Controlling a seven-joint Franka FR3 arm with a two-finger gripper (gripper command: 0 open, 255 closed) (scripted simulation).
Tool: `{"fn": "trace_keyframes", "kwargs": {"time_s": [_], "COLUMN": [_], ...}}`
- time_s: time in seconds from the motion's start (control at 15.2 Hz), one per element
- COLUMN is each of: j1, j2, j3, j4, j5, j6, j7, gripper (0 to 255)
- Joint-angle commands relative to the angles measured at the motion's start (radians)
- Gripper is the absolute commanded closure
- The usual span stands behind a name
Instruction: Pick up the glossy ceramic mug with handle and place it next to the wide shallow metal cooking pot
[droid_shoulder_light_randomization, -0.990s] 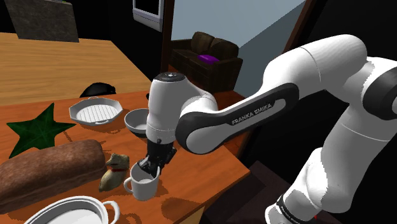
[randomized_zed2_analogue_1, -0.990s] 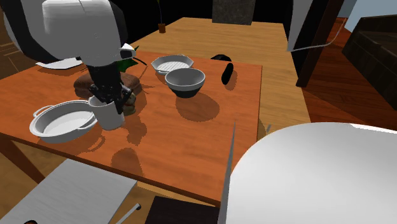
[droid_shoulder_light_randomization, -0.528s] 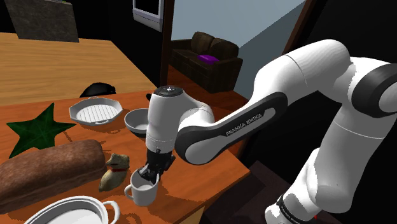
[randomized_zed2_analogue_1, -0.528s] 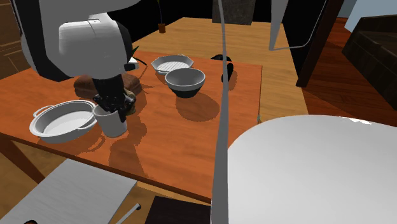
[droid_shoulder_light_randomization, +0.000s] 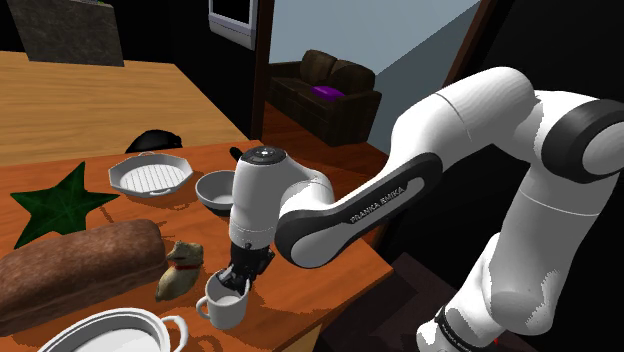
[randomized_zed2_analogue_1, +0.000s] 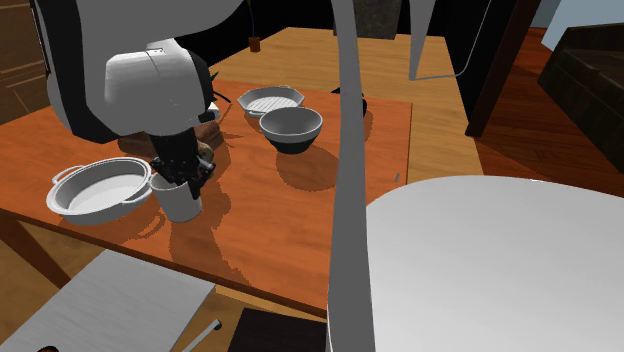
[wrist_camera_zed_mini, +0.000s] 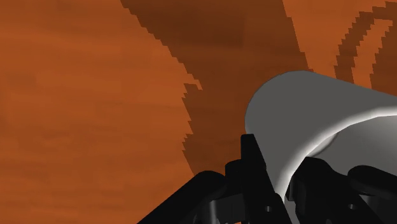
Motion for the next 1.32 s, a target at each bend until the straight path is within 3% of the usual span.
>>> {"fn": "trace_keyframes", "kwargs": {"time_s": [0.0, 0.07, 0.13, 0.46, 0.73, 1.25], "j1": [0.0, 0.0, 0.0, 0.0, -0.02, -0.019], "j2": [0.0, 0.0, 0.0, 0.0, -0.09, -0.09], "j3": [0.0, 0.0, 0.0, 0.0, 0.016, 0.016], "j4": [0.001, 0.001, 0.0, 0.0, 0.042, 0.042], "j5": [0.0, 0.0, 0.0, 0.0, 0.073, 0.073], "j6": [0.0, 0.0, 0.0, 0.0, -0.114, -0.114], "j7": [0.0, 0.0, 0.0, 0.0, -0.05, -0.051], "gripper": [255, 255, 0, 0, 0, 0]}}
